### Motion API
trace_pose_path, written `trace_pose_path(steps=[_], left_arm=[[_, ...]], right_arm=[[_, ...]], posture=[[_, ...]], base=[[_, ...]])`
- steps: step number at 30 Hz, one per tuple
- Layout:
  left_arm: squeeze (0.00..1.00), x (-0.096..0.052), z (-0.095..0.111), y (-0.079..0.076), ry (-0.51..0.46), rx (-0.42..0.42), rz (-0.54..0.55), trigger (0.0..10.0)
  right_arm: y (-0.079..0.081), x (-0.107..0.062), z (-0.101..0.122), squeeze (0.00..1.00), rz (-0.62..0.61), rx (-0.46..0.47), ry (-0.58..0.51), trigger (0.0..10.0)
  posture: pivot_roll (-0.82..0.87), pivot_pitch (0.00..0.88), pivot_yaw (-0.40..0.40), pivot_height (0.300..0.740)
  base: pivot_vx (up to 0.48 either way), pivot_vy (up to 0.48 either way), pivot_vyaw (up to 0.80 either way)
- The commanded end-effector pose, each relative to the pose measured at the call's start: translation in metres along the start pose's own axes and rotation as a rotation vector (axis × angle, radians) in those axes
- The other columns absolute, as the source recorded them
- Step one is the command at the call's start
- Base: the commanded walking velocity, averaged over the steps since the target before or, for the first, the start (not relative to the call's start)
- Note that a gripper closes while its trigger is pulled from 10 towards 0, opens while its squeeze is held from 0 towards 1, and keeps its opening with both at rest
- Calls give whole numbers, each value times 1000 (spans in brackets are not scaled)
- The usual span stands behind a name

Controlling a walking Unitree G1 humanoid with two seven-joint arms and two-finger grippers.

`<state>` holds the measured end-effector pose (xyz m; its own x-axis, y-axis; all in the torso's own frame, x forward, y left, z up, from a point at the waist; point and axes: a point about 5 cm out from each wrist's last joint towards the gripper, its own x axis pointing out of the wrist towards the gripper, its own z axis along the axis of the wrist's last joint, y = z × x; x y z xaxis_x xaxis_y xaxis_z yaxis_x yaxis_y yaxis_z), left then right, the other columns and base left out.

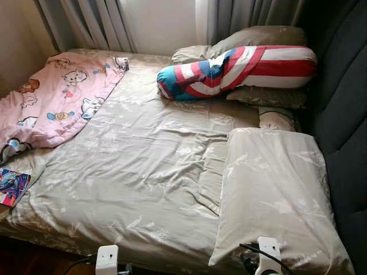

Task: Clean up the room

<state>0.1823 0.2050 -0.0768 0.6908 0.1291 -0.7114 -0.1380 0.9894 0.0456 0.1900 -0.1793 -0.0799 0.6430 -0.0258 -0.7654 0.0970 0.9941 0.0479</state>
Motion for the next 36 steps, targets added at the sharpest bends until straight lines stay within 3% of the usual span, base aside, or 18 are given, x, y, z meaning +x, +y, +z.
trace_pose_path(steps=[1,9,36], left_arm=[[0,-2,-8,2,36,-2,12,10000],[0,-2,-8,2,35,-1,12,10000],[0,-3,-9,5,36,9,16,10000]], right_arm=[[-1,-1,-5,0,-8,12,19,10000],[-1,-1,-5,0,-8,12,19,10000],[0,-1,-7,0,-1,13,31,10000]], posture=[[-35,105,-11,740],[-34,105,-10,740],[-30,111,-4,740]], base=[[0,0,0],[0,0,0],[0,480,0]])
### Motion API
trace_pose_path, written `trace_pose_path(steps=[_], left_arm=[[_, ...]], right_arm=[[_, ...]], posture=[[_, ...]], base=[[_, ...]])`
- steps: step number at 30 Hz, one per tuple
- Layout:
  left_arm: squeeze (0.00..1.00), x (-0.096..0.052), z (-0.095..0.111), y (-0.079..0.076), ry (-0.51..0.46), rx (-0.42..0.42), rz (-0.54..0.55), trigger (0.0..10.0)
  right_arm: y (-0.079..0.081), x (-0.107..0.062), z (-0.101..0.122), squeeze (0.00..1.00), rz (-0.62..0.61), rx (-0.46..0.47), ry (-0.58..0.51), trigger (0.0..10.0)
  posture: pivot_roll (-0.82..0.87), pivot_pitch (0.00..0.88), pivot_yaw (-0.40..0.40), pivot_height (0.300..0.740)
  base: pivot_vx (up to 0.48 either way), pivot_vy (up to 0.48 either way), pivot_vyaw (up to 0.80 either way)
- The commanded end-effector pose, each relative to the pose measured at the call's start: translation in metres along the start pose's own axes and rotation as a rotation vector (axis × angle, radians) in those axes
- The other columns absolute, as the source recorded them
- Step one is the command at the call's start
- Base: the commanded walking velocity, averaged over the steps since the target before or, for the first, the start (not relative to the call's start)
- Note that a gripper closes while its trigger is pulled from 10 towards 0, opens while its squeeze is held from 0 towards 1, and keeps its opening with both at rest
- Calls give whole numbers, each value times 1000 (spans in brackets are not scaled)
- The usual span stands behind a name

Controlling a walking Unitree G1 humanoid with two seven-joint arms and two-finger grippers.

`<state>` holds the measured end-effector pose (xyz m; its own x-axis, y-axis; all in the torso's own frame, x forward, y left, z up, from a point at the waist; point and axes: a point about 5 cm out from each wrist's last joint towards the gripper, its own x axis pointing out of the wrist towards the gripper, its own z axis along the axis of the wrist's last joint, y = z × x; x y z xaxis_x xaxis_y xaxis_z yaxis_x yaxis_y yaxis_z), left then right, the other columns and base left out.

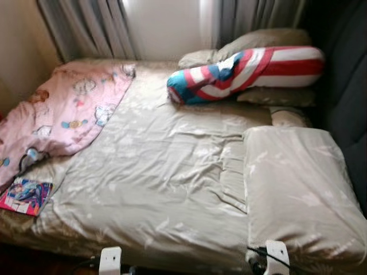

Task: Clean up the room

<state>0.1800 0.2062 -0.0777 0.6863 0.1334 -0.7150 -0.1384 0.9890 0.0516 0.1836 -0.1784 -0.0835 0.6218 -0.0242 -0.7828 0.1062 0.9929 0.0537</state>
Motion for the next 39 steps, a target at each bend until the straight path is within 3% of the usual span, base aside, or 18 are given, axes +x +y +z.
trace_pose_path(steps=[1,39], left_arm=[[0,-2,-7,3,31,5,11,10000],[0,-2,-8,3,31,7,16,10000]], right_arm=[[0,0,0,0,0,2,3,10000],[-1,0,1,0,1,8,-3,10000]], posture=[[-30,111,-4,740],[-30,103,-3,740]], base=[[0,480,0],[0,480,0]])
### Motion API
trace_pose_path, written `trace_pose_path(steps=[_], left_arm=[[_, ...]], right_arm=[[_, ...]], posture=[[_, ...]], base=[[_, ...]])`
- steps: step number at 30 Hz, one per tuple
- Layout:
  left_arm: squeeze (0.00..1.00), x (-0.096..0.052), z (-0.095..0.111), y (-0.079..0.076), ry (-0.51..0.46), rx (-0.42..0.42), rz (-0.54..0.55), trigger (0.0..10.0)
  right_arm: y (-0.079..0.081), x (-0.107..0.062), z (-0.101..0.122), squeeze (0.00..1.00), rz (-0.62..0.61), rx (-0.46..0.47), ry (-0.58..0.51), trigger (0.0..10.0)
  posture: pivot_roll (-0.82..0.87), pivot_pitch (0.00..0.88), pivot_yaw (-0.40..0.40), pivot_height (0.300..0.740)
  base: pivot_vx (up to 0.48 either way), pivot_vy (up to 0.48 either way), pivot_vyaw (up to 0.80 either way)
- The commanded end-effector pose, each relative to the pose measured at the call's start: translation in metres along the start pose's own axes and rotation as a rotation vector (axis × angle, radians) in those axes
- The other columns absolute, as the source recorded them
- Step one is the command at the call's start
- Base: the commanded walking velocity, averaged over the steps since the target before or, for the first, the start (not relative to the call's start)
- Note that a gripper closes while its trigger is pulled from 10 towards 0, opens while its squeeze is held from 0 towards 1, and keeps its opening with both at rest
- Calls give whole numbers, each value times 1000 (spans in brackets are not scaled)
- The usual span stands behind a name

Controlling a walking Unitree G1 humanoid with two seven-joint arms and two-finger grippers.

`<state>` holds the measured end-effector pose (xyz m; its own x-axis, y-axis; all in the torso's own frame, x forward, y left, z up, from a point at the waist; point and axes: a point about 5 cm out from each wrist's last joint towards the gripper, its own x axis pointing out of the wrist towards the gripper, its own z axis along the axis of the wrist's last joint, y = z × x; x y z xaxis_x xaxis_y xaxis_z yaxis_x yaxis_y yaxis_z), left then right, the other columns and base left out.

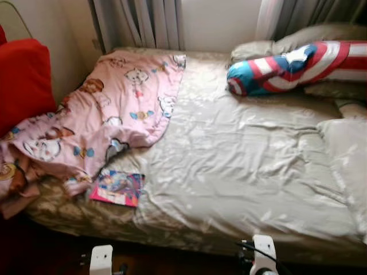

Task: Clean up the room

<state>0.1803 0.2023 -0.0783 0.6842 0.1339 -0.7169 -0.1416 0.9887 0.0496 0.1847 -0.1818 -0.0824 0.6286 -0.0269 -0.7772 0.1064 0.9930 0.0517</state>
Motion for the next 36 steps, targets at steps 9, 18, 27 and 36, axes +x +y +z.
trace_pose_path(steps=[9,18,27,36], left_arm=[[0,-2,-7,6,29,13,14,10000],[0,-2,-6,5,28,12,12,10000],[0,-2,-8,5,30,11,17,10000],[0,-2,-7,6,25,8,20,10000]], right_arm=[[2,0,-1,0,4,6,6,10000],[2,0,0,0,5,-2,5,10000],[2,0,-1,0,10,-7,8,10000],[2,0,0,0,10,0,3,10000]], posture=[[-32,87,-2,740],[-32,70,-4,740],[-27,68,-3,740],[-22,93,-7,740]], base=[[0,480,0],[0,480,0],[0,480,0],[0,480,0]])
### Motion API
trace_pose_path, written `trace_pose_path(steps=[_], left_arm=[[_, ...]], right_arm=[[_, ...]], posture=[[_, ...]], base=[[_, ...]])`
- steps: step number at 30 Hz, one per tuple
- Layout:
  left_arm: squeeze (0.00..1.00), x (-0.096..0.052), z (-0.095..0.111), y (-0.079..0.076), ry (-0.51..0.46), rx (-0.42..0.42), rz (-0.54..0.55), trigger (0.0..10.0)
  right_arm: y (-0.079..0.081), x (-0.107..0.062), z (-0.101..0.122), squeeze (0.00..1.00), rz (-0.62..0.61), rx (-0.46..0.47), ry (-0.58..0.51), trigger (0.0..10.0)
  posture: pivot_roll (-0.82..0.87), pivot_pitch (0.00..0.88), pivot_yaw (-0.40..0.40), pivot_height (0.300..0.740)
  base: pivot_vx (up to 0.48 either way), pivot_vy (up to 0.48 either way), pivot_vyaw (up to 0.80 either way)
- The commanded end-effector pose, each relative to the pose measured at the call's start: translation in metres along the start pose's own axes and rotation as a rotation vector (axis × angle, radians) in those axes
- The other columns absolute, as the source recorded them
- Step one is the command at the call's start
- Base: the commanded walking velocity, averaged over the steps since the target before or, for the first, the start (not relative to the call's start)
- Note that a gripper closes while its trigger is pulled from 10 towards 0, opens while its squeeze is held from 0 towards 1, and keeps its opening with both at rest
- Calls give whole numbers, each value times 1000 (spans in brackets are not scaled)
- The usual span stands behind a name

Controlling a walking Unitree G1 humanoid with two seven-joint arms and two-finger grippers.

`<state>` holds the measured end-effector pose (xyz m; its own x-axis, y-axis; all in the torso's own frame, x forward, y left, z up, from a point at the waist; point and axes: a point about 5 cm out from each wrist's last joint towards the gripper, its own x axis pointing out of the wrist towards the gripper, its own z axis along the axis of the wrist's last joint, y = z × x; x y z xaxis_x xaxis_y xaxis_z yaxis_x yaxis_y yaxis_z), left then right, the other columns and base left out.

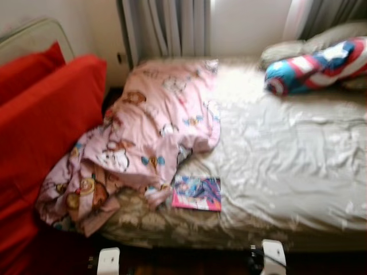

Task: Clean up the room

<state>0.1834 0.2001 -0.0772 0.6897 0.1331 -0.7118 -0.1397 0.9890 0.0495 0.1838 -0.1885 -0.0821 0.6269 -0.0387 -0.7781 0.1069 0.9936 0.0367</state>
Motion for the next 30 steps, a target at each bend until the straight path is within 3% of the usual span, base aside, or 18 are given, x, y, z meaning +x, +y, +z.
trace_pose_path(steps=[1,18,30], left_arm=[[0,-3,-9,8,31,4,22,10000],[0,-3,-8,8,23,19,12,10000],[0,-3,-8,9,20,29,13,10000]], right_arm=[[9,1,0,0,22,9,3,10000],[9,1,0,0,23,14,1,10000],[9,1,0,0,22,13,4,10000]], posture=[[-22,97,-6,740],[-19,116,-7,740],[-17,117,-7,740]], base=[[0,270,0],[0,32,0],[0,-438,0]])
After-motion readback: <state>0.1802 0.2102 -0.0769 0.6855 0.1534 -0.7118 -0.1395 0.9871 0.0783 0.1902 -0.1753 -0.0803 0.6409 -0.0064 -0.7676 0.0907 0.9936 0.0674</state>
